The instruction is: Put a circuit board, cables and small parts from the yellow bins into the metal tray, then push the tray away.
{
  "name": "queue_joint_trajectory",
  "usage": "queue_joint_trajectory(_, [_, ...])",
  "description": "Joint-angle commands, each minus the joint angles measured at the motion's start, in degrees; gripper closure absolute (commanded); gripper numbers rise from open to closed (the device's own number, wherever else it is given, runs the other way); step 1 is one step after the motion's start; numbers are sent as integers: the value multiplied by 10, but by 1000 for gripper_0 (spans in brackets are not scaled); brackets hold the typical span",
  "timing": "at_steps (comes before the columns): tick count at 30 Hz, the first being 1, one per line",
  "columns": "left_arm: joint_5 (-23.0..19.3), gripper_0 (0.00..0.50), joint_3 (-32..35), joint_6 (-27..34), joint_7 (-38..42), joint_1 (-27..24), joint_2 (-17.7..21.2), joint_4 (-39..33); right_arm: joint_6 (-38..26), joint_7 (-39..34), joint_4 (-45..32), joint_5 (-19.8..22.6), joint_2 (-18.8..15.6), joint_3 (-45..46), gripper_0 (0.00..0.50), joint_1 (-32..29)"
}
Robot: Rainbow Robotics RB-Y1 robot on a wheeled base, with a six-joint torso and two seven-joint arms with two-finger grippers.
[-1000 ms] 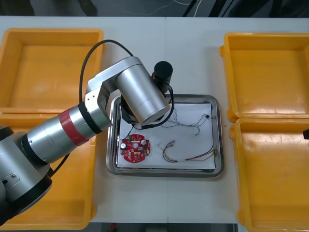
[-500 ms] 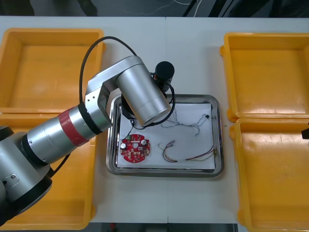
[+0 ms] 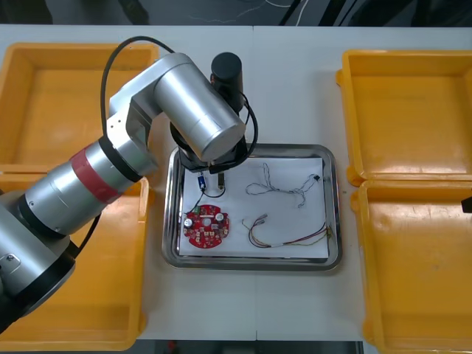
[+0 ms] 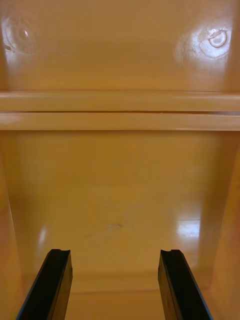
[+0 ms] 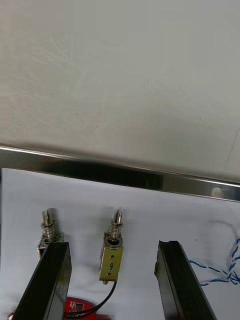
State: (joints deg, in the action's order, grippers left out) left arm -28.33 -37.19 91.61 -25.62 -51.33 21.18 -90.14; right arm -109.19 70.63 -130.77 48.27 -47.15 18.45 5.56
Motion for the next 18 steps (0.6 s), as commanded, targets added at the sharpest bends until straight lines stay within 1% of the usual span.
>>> queue_joint_trajectory(1, [-32, 0, 44, 27, 9, -33, 42, -47, -4, -16, -19, 2, 6, 19, 0, -8])
queue_joint_trajectory(9, [-115, 0, 115, 89, -10, -33, 112, -101, -4, -16, -19, 2, 6, 19, 0, -8])
queue_joint_trajectory(10, [-115, 0, 115, 89, -10, -33, 112, -101, -4, -16, -19, 2, 6, 19, 0, -8])
queue_joint_trajectory(12, [-141, 0, 143, 114, -18, -33, 135, -116, -8, -16, -16, 2, 11, 20, 0, -12])
queue_joint_trajectory(13, [-146, 0, 148, 120, -21, -33, 138, -118, -8, -17, -15, 2, 12, 20, 0, -12])
queue_joint_trajectory(14, [-156, 0, 160, 137, -37, -33, 149, -123, -8, -17, -16, 2, 11, 25, 0, -9])
queue_joint_trajectory(18, [-186, 0, 193, 176, -73, -33, 170, -125, -8, -16, -16, 7, 11, 32, 0, -4])
